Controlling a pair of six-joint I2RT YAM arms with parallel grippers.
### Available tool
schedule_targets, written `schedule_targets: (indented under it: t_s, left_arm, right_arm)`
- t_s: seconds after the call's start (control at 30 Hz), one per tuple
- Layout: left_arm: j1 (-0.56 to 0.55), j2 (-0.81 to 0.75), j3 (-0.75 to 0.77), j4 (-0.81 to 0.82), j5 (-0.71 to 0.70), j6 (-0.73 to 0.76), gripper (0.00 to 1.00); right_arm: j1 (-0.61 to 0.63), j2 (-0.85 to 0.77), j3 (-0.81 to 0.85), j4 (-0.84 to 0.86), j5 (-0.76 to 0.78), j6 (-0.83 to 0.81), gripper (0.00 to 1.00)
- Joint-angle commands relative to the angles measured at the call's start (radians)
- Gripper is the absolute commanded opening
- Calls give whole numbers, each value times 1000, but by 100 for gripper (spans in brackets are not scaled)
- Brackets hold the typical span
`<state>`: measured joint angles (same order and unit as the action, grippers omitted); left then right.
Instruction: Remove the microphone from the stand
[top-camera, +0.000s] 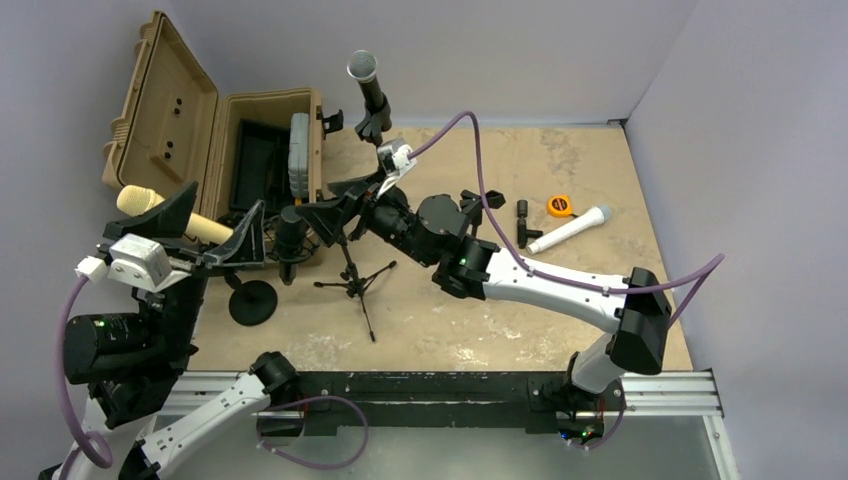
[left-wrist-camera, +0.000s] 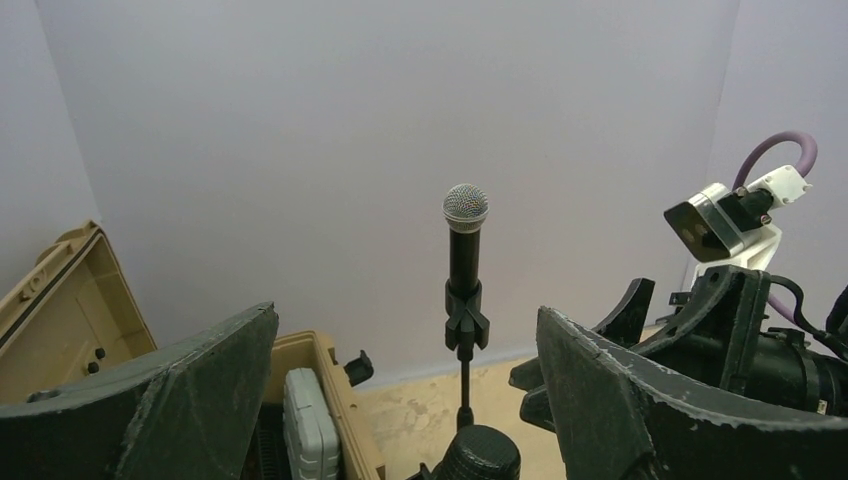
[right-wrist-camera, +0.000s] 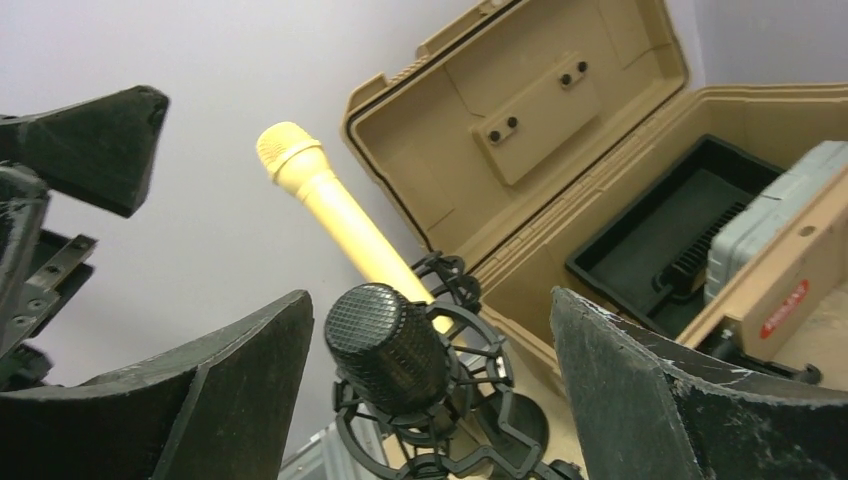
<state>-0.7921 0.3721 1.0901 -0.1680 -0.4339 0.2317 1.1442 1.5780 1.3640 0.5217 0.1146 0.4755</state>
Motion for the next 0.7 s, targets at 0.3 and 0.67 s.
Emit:
schedule_targets:
  t_s: [0.3, 0.67]
  left_arm:
    - [5, 90, 31, -25, 76, -32, 98]
    - [5, 139, 49, -53, 125, -64, 98]
  right_arm:
    - [-71, -221, 47, -456, 520, -106, 87]
    - [-416, -479, -81, -647, 188, -75, 99]
